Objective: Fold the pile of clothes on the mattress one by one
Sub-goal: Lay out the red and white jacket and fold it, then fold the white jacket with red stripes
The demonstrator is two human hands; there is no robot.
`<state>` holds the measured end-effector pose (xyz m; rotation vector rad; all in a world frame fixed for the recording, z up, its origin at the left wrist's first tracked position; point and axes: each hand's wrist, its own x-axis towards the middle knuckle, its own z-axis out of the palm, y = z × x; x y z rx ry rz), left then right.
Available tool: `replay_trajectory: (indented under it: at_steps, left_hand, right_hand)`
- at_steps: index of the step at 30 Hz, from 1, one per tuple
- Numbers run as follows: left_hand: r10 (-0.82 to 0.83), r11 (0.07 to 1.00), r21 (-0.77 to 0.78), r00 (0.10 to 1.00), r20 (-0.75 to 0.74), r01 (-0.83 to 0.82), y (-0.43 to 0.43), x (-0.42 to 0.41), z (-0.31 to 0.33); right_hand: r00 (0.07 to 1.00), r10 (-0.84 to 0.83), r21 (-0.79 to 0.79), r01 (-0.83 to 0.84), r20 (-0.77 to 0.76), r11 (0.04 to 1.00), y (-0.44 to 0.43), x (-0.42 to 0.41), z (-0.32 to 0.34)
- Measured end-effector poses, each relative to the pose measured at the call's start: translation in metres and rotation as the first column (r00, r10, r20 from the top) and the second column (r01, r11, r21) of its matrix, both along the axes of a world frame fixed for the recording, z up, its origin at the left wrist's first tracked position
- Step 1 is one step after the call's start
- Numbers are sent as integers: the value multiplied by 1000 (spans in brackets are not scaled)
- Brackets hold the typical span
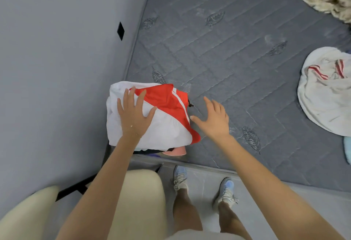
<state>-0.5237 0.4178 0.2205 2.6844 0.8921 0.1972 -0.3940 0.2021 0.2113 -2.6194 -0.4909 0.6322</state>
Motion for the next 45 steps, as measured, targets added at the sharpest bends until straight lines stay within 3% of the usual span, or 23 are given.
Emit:
replay_trajectory:
  at_steps: [5, 10, 15, 24, 45]
  left_hand:
    - [-215, 976, 13, 967, -138, 219, -75, 41, 23]
    - [-329, 939, 50, 931, -158, 340, -168, 92, 51]
    - [-363, 927, 31, 915, -177, 374, -276, 141, 64]
    - [-483, 876, -80, 862, -155, 476, -461, 210, 83]
    - [-632, 775, -118, 756, -172, 621, -606, 417, 63]
  right_hand:
    - [992, 25, -74, -16, 124, 997, -69, 21, 44]
    - [987, -26, -108, 43, 158, 993, -164, 49, 85]
    - [978, -100, -72, 115, 185, 991, -281, 71, 116]
    - [963, -161, -152, 196, 216, 969, -466, 90, 132]
    - [881, -432, -117, 458, 193, 881, -635, 245, 101]
